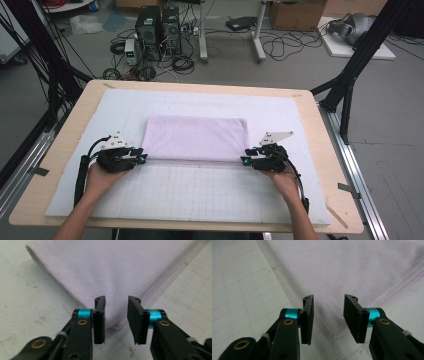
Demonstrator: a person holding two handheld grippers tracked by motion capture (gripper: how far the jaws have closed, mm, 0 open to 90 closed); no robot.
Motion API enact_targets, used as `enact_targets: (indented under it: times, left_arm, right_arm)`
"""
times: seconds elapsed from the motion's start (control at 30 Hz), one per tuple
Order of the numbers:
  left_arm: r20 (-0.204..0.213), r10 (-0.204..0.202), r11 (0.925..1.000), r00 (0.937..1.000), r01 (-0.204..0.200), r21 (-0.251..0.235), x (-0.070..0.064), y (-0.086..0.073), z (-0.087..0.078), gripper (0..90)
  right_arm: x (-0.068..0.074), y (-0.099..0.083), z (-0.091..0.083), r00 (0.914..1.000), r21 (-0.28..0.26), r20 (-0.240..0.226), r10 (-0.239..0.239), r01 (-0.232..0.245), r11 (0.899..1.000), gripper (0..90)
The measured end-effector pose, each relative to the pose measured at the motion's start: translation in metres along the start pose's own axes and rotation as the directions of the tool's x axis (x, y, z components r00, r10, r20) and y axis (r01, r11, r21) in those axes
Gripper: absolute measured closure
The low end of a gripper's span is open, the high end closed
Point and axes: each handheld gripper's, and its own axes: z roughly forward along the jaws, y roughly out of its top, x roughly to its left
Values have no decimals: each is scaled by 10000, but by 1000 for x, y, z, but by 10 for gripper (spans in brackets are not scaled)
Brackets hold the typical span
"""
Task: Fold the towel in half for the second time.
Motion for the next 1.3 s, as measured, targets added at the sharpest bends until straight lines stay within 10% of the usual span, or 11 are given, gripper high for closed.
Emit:
enact_targets:
  times: [0.4, 1.3]
  left_arm:
    - [-60, -112, 9996, 9999, 111, -252, -8, -2, -15, 418]
    - [-591, -219, 9975, 9980, 178, -679, -19, -17, -53, 331]
  right_arm:
    - [9, 3, -10, 9966, -343, 780, 251, -225, 9992, 305]
    - [32, -22, -39, 9905, -1110, 1305, 440, -295, 9934, 179]
